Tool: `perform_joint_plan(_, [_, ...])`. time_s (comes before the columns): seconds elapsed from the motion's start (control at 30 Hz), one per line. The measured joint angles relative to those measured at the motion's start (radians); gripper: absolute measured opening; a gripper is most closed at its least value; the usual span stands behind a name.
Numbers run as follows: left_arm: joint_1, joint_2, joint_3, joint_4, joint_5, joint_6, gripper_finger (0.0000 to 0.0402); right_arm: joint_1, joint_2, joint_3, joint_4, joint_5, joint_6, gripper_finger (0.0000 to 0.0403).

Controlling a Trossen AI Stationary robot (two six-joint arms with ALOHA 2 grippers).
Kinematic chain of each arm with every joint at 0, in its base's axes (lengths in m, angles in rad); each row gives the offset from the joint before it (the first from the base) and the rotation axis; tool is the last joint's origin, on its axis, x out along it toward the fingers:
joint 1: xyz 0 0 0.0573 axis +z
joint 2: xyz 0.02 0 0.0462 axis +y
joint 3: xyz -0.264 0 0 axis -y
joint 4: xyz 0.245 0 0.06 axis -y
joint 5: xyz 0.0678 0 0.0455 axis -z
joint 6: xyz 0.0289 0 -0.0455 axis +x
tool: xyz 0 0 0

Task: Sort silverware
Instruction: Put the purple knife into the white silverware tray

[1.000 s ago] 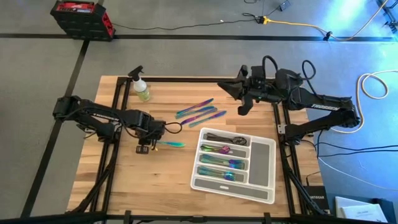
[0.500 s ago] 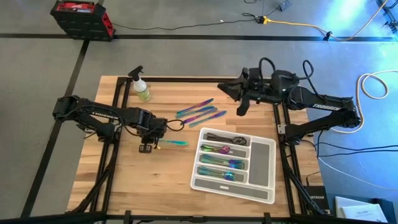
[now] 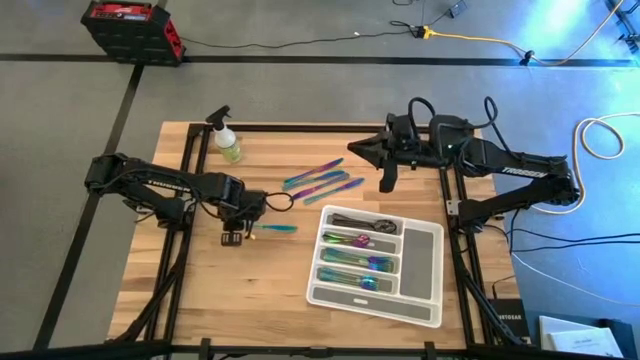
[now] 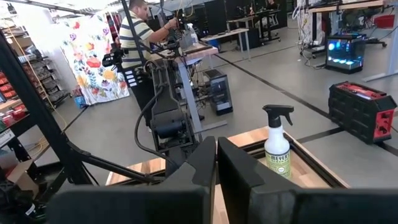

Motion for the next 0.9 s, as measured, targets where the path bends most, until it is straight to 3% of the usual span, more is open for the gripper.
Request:
perform_joint_plan(0.57, [0.000, -0.138, 0.012, -0.006, 0.023, -0.216, 0.0053, 0.000, -0.044, 0.000, -0.014, 0.002, -0.012, 0.0001])
perform_joint_plan(0.9, [0.000, -0.174, 0.196, 0.002, -0.017, -0.240, 0.0053, -0.001, -0.158, 0.000, -0.042, 0.054, -0.097, 0.0001])
